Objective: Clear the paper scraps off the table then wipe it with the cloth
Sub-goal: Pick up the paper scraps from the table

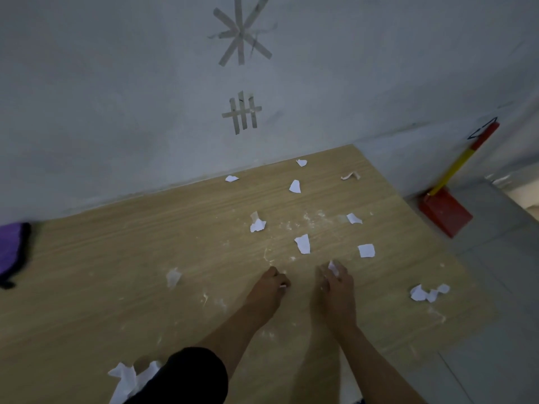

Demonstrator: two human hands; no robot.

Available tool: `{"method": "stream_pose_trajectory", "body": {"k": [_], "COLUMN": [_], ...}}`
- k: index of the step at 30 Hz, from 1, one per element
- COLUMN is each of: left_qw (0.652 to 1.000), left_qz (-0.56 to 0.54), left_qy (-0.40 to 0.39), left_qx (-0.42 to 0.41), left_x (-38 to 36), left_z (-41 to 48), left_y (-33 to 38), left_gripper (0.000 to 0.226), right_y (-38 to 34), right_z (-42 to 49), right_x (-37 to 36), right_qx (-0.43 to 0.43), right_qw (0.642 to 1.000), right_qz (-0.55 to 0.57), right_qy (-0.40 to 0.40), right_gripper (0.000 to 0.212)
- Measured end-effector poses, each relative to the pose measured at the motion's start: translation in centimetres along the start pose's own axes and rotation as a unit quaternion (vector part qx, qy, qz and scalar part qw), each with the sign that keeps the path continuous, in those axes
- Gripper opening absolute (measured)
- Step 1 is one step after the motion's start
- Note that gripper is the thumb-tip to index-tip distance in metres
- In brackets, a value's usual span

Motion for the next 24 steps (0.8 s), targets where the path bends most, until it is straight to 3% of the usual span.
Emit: {"method": "stream_pose_trajectory", "body": {"k": [4, 10, 12, 15, 18, 24], "left_qw": [0.999, 0.984, 0.984, 0.99, 0.994, 0.993], "left_qz": [-0.036, -0.085, -0.073, -0.039, 0.003, 0.014], "left_qy": [0.028, 0.154, 0.16, 0.125, 0.086, 0.11], "left_qx": [-0.001, 0.007, 0.015, 0.049, 0.069, 0.028], "left_x": [1.2, 6.8, 8.2, 9.0, 9.0, 9.7], "left_z": [1.0, 4.3, 6.0, 8.3, 9.3, 8.1], "left_y": [-0.1, 0.1, 0.1, -1.0, -2.2, -2.0], "left_gripper": [0.023, 0.043, 0.051, 0.056, 0.044, 0.024], "right_y": [-1.3, -4.2, -4.7, -5.2, -5.4, -5.5], "right_z": [1.5, 4.2, 5.2, 6.6, 7.5, 7.6], "right_x": [0.7, 0.3, -0.6, -2.8, -3.8, -4.1], "right_qx": [0.0, -0.01, -0.013, 0.015, 0.04, 0.018], "right_qw": [1.0, 0.996, 0.994, 0.991, 0.989, 0.993], "right_qz": [0.031, 0.082, 0.092, 0.035, -0.019, -0.01], "right_qy": [-0.003, -0.022, -0.06, -0.13, -0.141, -0.117], "right_gripper": [0.025, 0.038, 0.052, 0.043, 0.049, 0.022]}}
Point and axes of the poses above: each hand's wrist, its own z-axis towards the middle knuckle, its own x-axis out of the back of the hand, y = z × x, the point moved 9 cm from there along z, towards the middle knuckle, and after that the axes turned 14 degrees about -z, right-handed, at the moved point
